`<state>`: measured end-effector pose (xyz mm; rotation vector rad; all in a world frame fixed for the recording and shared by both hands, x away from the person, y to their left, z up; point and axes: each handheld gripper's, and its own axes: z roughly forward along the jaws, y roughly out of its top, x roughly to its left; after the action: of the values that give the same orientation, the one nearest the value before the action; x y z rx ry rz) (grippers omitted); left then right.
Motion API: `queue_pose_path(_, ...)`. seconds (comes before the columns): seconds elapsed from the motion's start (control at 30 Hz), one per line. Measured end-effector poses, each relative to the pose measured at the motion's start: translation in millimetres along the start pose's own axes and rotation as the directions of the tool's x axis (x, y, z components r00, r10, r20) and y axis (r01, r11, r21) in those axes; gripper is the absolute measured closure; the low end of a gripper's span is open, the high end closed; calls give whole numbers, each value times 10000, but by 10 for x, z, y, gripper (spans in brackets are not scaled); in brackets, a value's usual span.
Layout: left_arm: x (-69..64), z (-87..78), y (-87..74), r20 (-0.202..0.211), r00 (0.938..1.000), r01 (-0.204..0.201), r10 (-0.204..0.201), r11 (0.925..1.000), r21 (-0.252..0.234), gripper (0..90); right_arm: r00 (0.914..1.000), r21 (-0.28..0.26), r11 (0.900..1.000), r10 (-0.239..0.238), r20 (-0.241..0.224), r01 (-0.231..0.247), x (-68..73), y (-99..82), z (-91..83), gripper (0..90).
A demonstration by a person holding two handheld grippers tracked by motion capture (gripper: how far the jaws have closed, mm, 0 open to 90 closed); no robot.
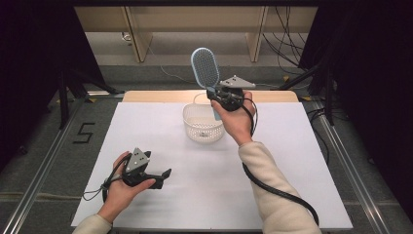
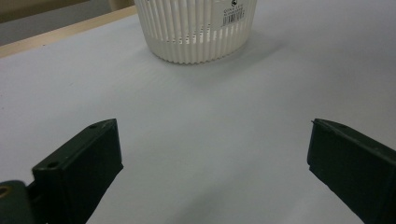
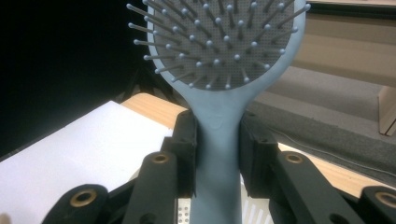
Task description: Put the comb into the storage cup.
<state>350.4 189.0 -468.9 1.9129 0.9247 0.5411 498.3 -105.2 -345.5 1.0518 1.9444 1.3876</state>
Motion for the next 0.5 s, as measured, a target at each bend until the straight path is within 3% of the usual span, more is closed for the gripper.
queue_pose_path(0.5, -6, 5, -2, 22, 10000, -9, 9, 10000, 13, 25, 10000, 10, 10000, 18, -10, -18, 6, 0, 15, 706)
